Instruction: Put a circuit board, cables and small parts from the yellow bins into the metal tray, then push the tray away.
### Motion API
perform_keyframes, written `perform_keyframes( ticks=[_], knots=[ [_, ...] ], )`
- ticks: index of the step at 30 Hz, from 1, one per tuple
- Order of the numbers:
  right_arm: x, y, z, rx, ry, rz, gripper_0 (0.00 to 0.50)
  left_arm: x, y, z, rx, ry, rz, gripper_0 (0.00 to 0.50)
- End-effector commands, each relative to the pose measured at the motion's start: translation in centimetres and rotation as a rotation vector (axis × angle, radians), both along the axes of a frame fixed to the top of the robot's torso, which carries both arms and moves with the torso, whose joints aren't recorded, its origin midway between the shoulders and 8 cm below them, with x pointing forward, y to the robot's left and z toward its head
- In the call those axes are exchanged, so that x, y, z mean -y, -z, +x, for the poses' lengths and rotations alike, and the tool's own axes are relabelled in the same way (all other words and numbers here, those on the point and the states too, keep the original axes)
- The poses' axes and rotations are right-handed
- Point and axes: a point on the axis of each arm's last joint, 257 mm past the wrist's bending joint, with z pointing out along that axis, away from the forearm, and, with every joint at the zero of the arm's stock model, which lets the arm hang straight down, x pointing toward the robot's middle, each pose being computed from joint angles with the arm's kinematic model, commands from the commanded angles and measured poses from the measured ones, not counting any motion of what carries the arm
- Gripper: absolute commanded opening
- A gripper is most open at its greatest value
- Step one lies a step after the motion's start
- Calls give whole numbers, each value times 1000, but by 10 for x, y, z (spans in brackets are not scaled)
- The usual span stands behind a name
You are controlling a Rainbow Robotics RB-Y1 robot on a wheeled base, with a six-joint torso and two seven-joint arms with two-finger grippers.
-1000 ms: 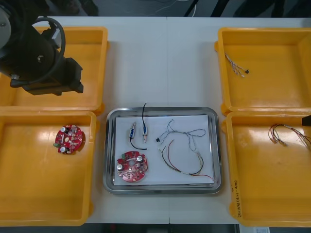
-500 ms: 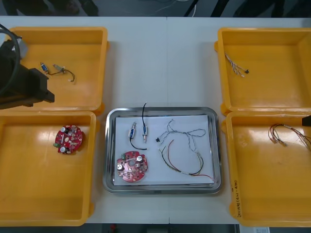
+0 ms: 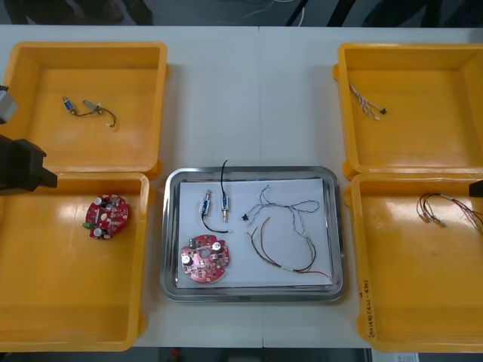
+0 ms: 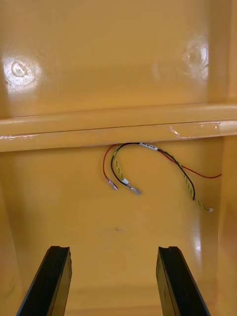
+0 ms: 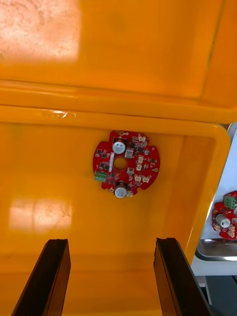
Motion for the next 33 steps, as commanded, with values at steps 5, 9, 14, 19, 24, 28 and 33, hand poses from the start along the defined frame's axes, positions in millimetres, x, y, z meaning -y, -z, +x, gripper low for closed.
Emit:
perform_keyframes(
  ticks=[5, 9, 14, 19, 24, 28, 33],
  knots=[
    [4, -7, -6, 8, 22, -25, 500, -31, 2, -27, 9, 17, 99, 500],
    [0, -12, -7, 0, -8, -28, 500, -36, 4, -33, 6, 15, 109, 500],
    [-12, -24, -7, -1, -90, -39, 500, -47, 7, -40, -2, 24, 128, 500],
    [-40, -34, -5, 4, -199, -65, 500, -50, 8, -42, -6, 22, 131, 500],
    [-76, -37, -4, 11, -324, -106, 500, -49, 9, -43, -7, 23, 128, 500],
    [-108, -37, -5, 12, -431, -137, 500, -49, 9, -43, -10, 21, 128, 500],
    [-145, -33, -8, -4, -556, -167, 500, -49, 9, -43, -10, 21, 128, 500]
  ],
)
